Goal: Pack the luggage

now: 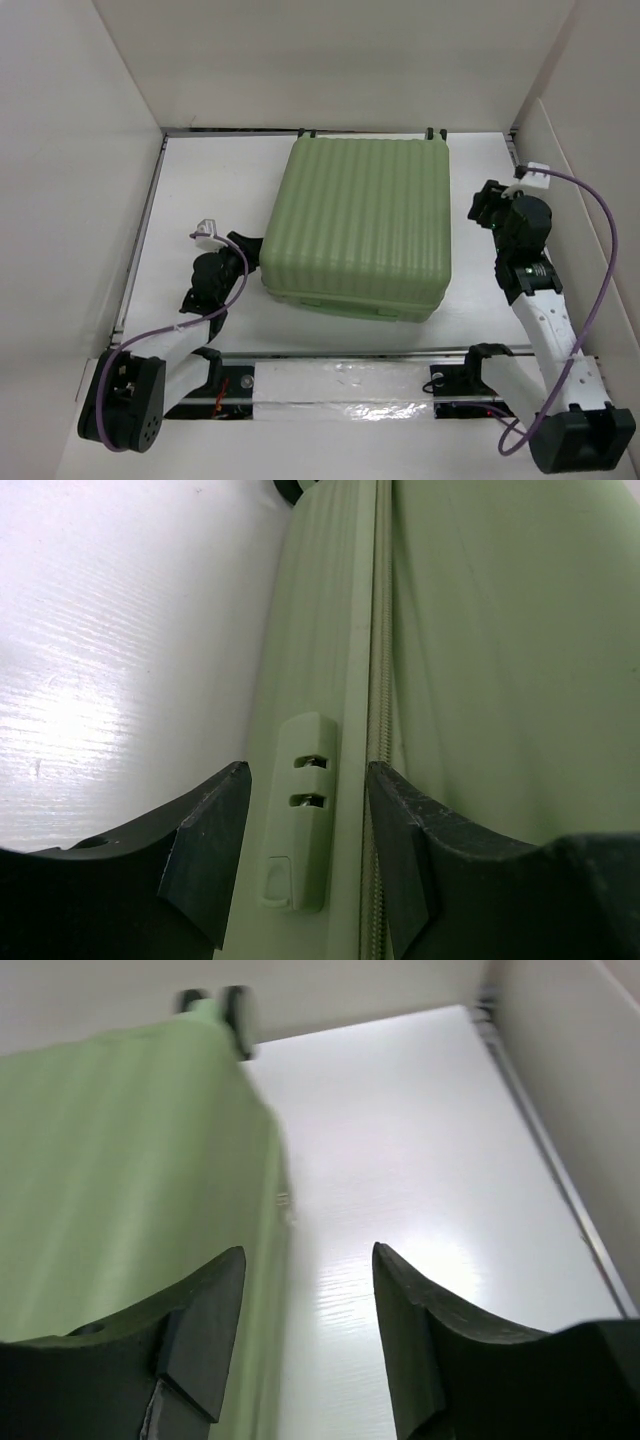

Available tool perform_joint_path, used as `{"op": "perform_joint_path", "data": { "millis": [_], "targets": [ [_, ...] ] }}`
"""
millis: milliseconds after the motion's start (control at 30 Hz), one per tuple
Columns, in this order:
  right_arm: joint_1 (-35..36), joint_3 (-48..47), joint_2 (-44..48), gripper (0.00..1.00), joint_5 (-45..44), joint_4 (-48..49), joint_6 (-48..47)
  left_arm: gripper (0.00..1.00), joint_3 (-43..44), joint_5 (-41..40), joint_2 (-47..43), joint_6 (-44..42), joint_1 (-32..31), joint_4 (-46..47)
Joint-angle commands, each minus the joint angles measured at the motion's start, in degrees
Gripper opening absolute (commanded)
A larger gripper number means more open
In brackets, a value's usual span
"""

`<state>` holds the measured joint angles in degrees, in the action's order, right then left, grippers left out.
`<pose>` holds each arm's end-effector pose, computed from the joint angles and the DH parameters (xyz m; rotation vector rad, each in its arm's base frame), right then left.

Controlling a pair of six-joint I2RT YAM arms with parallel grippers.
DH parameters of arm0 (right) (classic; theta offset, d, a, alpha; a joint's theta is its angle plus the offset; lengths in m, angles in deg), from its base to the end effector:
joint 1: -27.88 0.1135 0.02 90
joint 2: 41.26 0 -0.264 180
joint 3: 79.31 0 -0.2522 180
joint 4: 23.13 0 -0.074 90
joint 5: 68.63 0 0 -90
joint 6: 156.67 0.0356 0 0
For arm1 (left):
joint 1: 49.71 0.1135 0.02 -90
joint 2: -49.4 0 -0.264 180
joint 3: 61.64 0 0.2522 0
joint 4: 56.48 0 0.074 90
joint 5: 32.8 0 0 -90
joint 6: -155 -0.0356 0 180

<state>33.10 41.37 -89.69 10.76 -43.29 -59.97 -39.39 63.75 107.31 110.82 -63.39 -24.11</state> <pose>0.1998 0.0117 0.3411 0.1584 1.7225 -0.0071 0.1874 -0.0498 0.1839 -0.3825 1.6597 -0.8813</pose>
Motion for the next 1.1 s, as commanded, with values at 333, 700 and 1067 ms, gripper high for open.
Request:
{"op": "perform_joint_path", "data": {
  "millis": [333, 700, 1067],
  "targets": [
    [4.18, -8.38, -32.21, 0.7, 28.81, 10.71, -1.76, 0.42, 1.35, 10.76, -7.81, -5.83, -1.09, -3.06],
    [13.95, -41.7, -61.43, 0.71, 38.39, -2.84, -11.27, 0.37, -4.53, 18.94, -20.02, -5.22, -1.62, -5.43],
    [12.8, -61.73, -68.9, 0.8, 40.06, -10.64, -10.56, 0.34, 3.37, -7.22, -13.71, -7.42, -30.39, -4.32]
  ]
}}
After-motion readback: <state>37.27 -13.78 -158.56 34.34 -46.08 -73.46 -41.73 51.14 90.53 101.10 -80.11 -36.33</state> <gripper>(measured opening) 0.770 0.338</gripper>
